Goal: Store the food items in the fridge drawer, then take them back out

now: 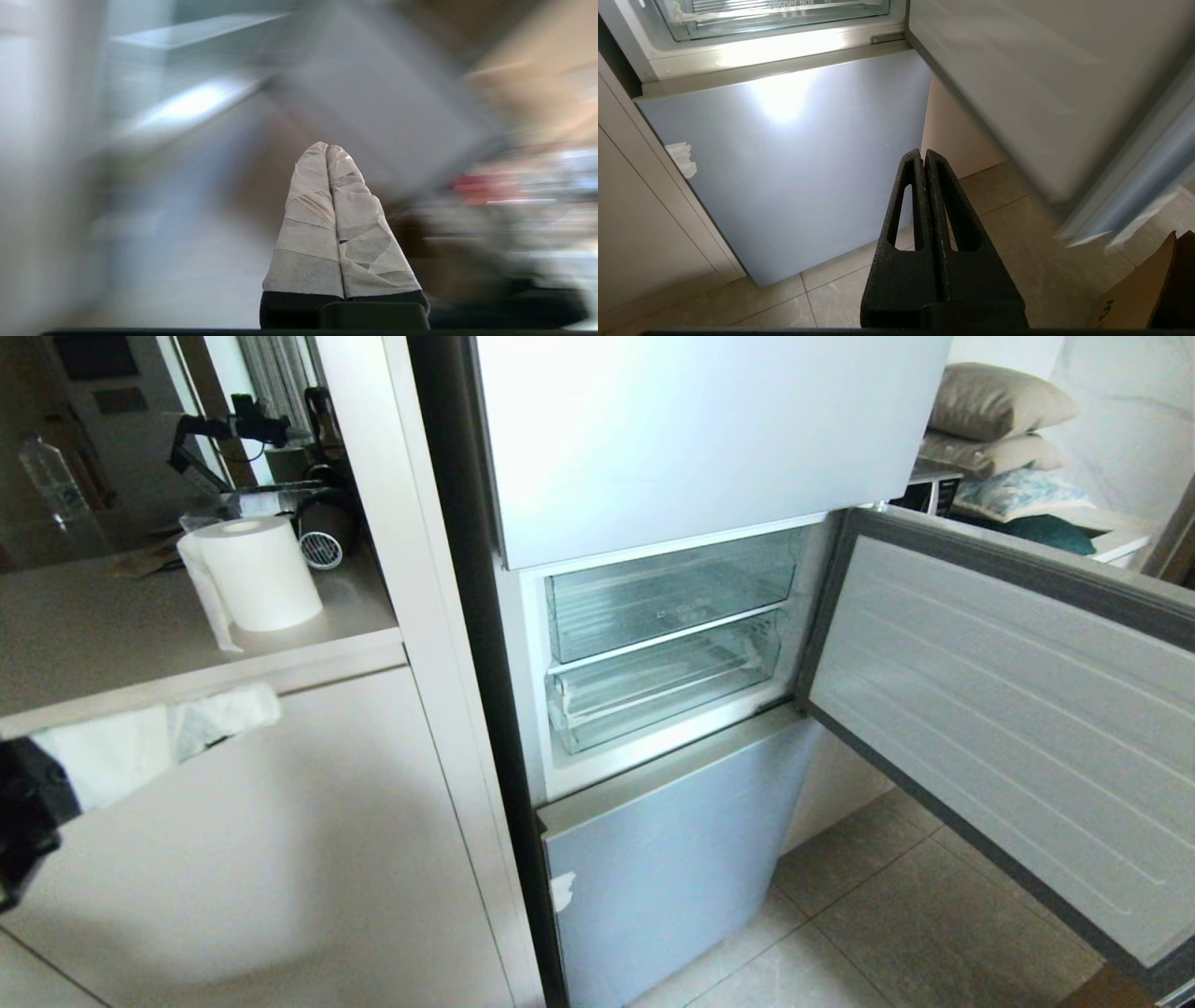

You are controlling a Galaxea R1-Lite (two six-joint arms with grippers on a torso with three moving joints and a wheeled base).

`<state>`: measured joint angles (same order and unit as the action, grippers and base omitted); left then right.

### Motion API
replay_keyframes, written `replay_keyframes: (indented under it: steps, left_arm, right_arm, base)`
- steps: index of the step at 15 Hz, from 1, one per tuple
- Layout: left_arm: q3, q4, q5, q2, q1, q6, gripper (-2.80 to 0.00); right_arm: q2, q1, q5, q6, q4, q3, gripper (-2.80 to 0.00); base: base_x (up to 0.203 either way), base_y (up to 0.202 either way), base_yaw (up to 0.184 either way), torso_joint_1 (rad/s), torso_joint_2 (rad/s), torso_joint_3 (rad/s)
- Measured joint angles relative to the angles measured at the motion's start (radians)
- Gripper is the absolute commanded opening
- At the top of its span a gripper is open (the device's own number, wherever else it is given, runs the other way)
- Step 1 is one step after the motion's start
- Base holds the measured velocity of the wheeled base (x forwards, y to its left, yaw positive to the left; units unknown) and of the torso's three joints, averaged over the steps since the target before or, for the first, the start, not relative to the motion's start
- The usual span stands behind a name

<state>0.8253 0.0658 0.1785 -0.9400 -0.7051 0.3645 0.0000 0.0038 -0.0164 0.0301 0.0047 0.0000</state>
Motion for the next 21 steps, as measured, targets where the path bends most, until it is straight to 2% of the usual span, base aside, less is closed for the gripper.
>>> replay_keyframes:
  steps: [2, 3, 5, 7, 9, 12, 15, 16, 18, 21]
  left_arm:
    - [-0.047, -0.080, 0.053, 0.059, 0.160, -0.183, -2.80]
    - [-0.076, -0.090, 0.071, 0.103, 0.226, -0.250, -2.80]
    - [-0.139, -0.103, 0.094, 0.185, 0.351, -0.301, -2.80]
    - [-0.226, -0.108, 0.113, 0.261, 0.499, -0.320, -2.80]
    - [-0.340, -0.110, 0.125, 0.333, 0.607, -0.344, -2.80]
    - [-0.526, -0.111, 0.097, 0.429, 0.659, -0.373, -2.80]
    - [-0.658, -0.133, 0.026, 0.552, 0.667, -0.414, -2.80]
    - [-0.700, -0.137, -0.018, 0.598, 0.667, -0.429, -2.80]
    - [-0.752, -0.139, -0.127, 0.692, 0.679, -0.442, -2.80]
    - [-0.781, -0.151, -0.221, 0.826, 0.697, -0.487, -2.80]
  right_arm:
    - [0.000, 0.000, 0.000, 0.000, 0.000, 0.000, -2.80]
    - [0.000, 0.000, 0.000, 0.000, 0.000, 0.000, -2.80]
    - [0.000, 0.000, 0.000, 0.000, 0.000, 0.000, -2.80]
    - [0.000, 0.000, 0.000, 0.000, 0.000, 0.000, -2.80]
    - [0.000, 0.000, 0.000, 0.000, 0.000, 0.000, -2.80]
    - [0.000, 0.000, -0.001, 0.003, 0.000, 0.000, -2.80]
    - [0.000, 0.000, 0.000, 0.007, 0.000, 0.000, -2.80]
    - [0.000, 0.000, 0.011, -0.003, 0.000, -0.002, -2.80]
    - [0.004, 0.000, 0.018, -0.060, 0.017, -0.062, -2.80]
    - [0.106, 0.003, 0.014, -0.182, 0.055, -0.183, -2.80]
  base:
    - [0.000, 0.000, 0.000, 0.000, 0.00, 0.000]
    - [0.000, 0.000, 0.000, 0.000, 0.00, 0.000]
    - [0.000, 0.000, 0.000, 0.000, 0.00, 0.000]
    - [0.000, 0.000, 0.000, 0.000, 0.00, 0.000]
    - [0.000, 0.000, 0.000, 0.000, 0.00, 0.000]
    - [0.000, 0.000, 0.000, 0.000, 0.00, 0.000]
    - [0.000, 0.000, 0.000, 0.000, 0.00, 0.000]
    - [0.000, 0.000, 0.000, 0.000, 0.00, 0.000]
    - [0.000, 0.000, 0.000, 0.000, 0.00, 0.000]
    - [0.000, 0.000, 0.000, 0.000, 0.00, 0.000]
